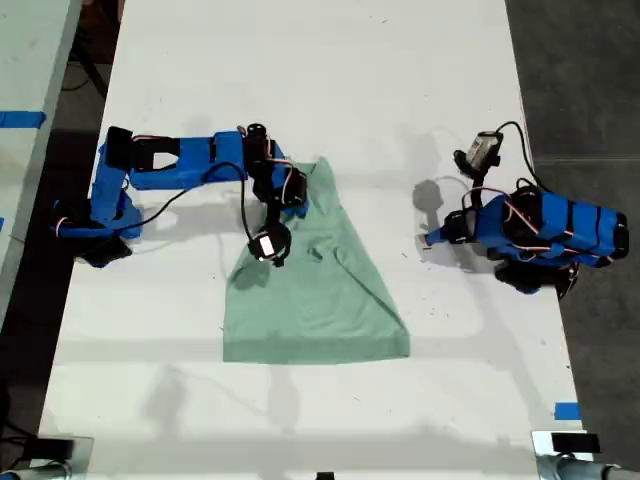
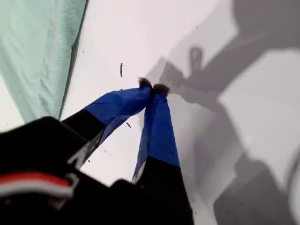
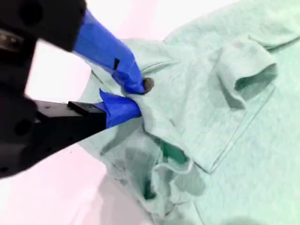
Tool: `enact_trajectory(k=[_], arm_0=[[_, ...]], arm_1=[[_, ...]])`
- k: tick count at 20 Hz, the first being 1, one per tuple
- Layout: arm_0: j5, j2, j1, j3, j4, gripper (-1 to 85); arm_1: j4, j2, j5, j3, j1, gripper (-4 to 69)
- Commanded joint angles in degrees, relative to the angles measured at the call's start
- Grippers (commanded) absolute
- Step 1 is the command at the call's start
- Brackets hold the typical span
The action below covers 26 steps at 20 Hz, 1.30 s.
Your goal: Fold t shirt
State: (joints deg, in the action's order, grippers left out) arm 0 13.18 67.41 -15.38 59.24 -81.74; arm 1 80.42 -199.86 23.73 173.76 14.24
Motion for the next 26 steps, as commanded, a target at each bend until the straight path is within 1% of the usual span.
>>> enact_trajectory(k=[1, 2, 4, 5, 7, 8, 9, 11, 13, 15, 18, 20, 23, 25, 26], arm_0=[[-0.7, 1.8, 1.6, -3.9, -0.2, 30.7], [-0.8, 3.1, 1.0, -3.8, -1.4, 30.3], [-0.4, 8.3, -1.3, -3.4, -5.0, 25.8], [-0.4, 12.9, -2.8, -1.9, -6.9, 19.8], [-0.5, 25.7, -5.4, 4.6, -8.3, 1.8], [-0.7, 33.0, -6.2, 9.5, -8.4, -0.1], [-1.4, 40.6, -6.8, 15.2, -8.4, -0.2], [-4.6, 56.3, -7.1, 29.6, -7.6, -0.2], [-8.9, 69.2, -6.1, 46.6, -4.2, -0.2], [-11.1, 77.1, -3.9, 64.8, 4.7, -0.2], [-9.8, 83.7, -3.1, 85.3, 19.2, -0.2], [-8.9, 88.8, -2.8, 94.9, 26.0, -0.2], [-7.2, 97.6, -2.7, 105.5, 31.0, -0.2], [-6.3, 110.2, -3.8, 114.3, 31.3, -0.2], [-5.8, 121.0, -4.2, 119.6, 29.5, -0.2]], arm_1=[[0.2, -0.6, 0.7, 2.2, -0.4, 0.8], [0.2, -0.6, 0.8, 2.2, -0.3, 0.8], [0.2, -0.6, 0.7, 2.2, -0.4, 0.8], [0.2, -0.6, 0.7, 2.2, -0.4, 0.8], [0.2, -0.6, 0.7, 2.2, -0.4, 0.8], [0.2, -0.6, 0.8, 2.2, -0.4, 0.8], [0.2, -0.6, 0.8, 2.2, -0.4, 0.8], [0.2, -0.6, 0.9, 2.2, -0.3, 0.8], [0.2, -0.6, 1.0, 2.2, -0.3, 0.8], [0.2, -0.6, 1.0, 2.2, -0.2, 0.8], [0.2, -0.6, 0.9, 2.2, -0.3, 0.8], [0.2, -0.6, 0.8, 2.2, -0.4, 0.8], [0.2, -0.6, 1.0, 2.2, -0.2, 0.8], [0.2, -0.6, 0.8, 2.2, -0.1, 0.8], [0.2, -0.6, 0.8, 2.2, -0.1, 0.8]])
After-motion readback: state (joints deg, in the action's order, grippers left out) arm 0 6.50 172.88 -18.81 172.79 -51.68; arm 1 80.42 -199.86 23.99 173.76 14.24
